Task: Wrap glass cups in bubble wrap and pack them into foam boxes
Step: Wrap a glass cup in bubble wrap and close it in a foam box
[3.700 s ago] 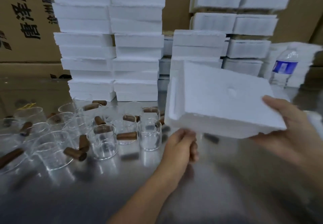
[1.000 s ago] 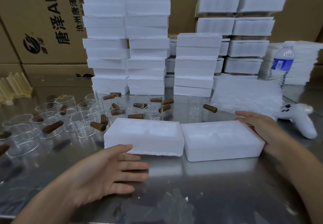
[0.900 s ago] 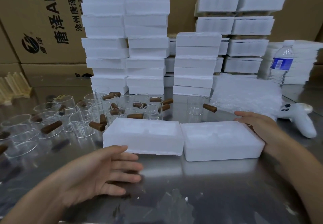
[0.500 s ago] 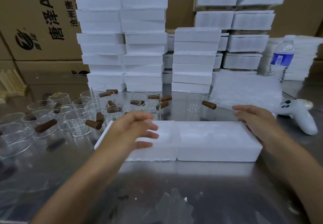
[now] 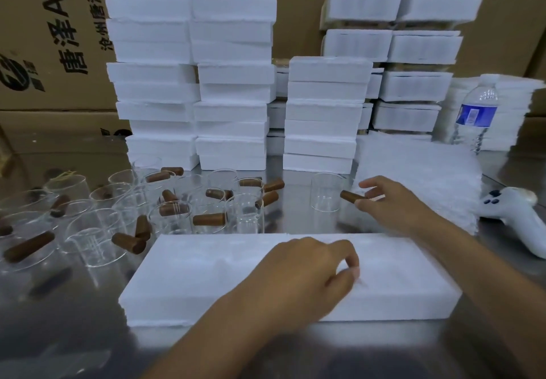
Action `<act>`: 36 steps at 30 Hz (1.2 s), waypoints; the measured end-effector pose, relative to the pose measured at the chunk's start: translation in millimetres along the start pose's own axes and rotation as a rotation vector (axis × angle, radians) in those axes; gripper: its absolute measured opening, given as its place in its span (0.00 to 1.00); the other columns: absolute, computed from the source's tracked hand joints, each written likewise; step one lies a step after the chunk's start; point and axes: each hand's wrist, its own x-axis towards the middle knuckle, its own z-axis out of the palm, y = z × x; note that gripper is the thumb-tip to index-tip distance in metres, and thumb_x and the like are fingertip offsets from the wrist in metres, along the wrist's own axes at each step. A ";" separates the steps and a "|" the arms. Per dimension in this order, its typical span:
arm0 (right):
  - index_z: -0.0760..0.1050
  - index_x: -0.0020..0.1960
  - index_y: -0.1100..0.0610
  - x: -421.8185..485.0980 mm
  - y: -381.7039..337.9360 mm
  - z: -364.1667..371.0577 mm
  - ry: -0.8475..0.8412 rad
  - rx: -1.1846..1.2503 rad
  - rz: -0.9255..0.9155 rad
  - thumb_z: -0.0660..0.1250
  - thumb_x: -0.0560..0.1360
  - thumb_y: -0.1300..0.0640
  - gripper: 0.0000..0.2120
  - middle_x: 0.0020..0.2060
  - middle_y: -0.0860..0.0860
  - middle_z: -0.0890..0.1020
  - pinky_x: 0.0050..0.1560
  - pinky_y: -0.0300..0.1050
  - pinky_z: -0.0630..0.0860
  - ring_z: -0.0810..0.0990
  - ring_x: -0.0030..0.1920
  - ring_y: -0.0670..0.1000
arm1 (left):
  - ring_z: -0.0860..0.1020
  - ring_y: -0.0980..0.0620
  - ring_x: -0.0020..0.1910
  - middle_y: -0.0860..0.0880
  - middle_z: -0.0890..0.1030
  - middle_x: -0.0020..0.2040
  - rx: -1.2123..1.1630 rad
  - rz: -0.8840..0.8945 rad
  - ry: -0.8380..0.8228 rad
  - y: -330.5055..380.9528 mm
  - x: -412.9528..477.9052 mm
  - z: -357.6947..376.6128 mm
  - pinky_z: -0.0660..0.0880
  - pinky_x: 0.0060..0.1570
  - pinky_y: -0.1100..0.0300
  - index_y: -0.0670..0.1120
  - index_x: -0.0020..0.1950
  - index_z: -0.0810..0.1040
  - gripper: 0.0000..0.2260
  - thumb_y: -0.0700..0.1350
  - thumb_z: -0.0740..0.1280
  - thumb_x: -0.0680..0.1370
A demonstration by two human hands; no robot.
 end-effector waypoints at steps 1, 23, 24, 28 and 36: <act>0.71 0.64 0.53 4.5 -2.8 1.3 -0.031 -0.057 0.015 0.66 0.75 0.54 0.18 0.53 0.50 0.75 0.36 0.37 0.68 0.75 0.47 0.51 | 0.70 0.56 0.36 0.56 0.70 0.34 0.004 0.018 0.008 -1.8 -0.9 0.5 0.63 0.34 0.65 0.57 0.58 0.72 0.09 0.54 0.57 0.81; 0.82 0.45 0.57 -31.4 -52.7 -23.6 -0.464 0.423 -0.170 0.64 0.68 0.46 0.16 0.36 0.50 0.82 0.46 0.43 0.74 0.79 0.37 0.46 | 0.79 0.48 0.58 0.51 0.78 0.62 -1.559 -0.394 0.584 -32.8 11.2 -33.4 0.78 0.53 0.53 0.63 0.59 0.72 0.31 0.61 0.71 0.56; 0.82 0.45 0.57 -33.7 -53.0 -20.5 -0.469 0.431 -0.169 0.64 0.68 0.46 0.17 0.36 0.50 0.82 0.48 0.45 0.73 0.79 0.37 0.47 | 0.80 0.47 0.57 0.50 0.78 0.61 -1.596 -0.400 0.550 -32.8 10.8 -33.6 0.79 0.51 0.53 0.62 0.60 0.73 0.31 0.59 0.72 0.57; 0.82 0.47 0.57 -38.9 -52.2 -17.0 -0.527 0.426 -0.166 0.66 0.67 0.44 0.19 0.38 0.50 0.83 0.46 0.41 0.75 0.80 0.38 0.46 | 0.84 0.47 0.48 0.47 0.78 0.60 -1.668 -0.445 0.477 -28.4 11.9 -29.2 0.81 0.49 0.54 0.47 0.69 0.71 0.37 0.52 0.73 0.61; 0.71 0.64 0.54 19.8 29.0 -31.4 0.229 -0.145 0.074 0.67 0.75 0.54 0.18 0.58 0.53 0.76 0.51 0.43 0.72 0.74 0.55 0.53 | 0.81 0.46 0.47 0.40 0.77 0.61 -1.793 -0.430 0.616 -38.2 13.0 -31.3 0.81 0.49 0.55 0.41 0.72 0.67 0.38 0.48 0.72 0.64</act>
